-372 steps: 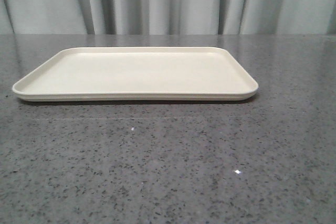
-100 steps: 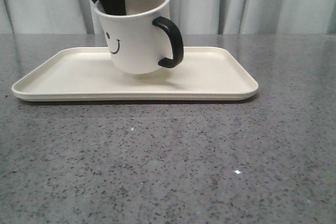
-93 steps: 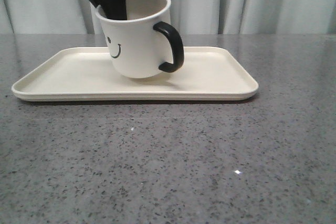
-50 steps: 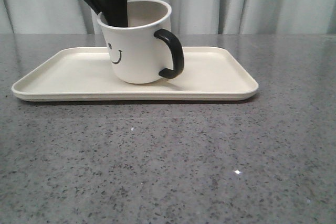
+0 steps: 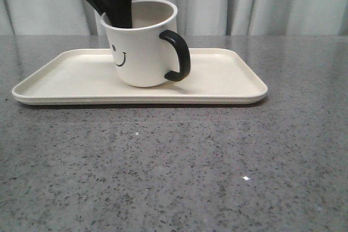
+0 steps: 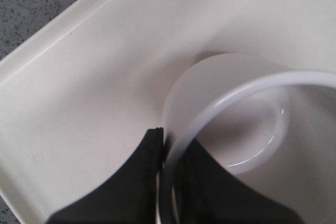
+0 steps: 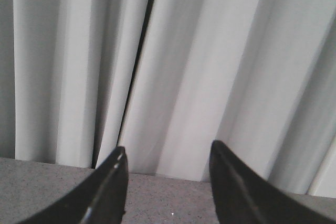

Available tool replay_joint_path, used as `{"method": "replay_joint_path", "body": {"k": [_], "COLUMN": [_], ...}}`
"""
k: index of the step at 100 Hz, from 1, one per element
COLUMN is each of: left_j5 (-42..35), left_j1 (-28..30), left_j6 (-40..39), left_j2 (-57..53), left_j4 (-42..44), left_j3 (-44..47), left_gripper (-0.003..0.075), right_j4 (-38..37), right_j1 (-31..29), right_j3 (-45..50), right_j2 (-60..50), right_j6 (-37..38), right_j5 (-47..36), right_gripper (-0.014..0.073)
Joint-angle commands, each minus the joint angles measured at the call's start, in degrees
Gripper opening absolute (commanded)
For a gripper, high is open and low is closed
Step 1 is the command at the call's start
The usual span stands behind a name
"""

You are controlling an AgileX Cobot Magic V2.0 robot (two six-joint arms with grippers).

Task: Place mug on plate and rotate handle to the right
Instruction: 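Lower the mug onto the cream tray and open the left gripper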

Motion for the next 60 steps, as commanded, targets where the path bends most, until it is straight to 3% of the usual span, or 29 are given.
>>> {"method": "replay_joint_path", "body": {"k": [1,23,60], "left_j5": [-1.5,-1.5,-0.6], "left_j1": [-0.3,-0.3,-0.3], "left_j6": [-0.3,-0.3,-0.3], "left_j2": [-3.0,-3.0,-3.0], "left_j4": [-0.5,-0.5,-0.5], "left_j3": [-1.9,-1.9,-6.5], "left_gripper": [0.0096,0.0192,0.0198], "right_j4": [-1.0,-1.3,-1.3], "right_j1": [0.1,0.1,0.1], "right_j3": [-1.1,-1.1,-1.1], "right_j2": [0.0,0.0,0.0], "right_j6": [-0.3,-0.3,-0.3], "right_j5": [-4.0,-4.0,-4.0], "right_gripper": [0.0372,0.0372,0.0372]}}
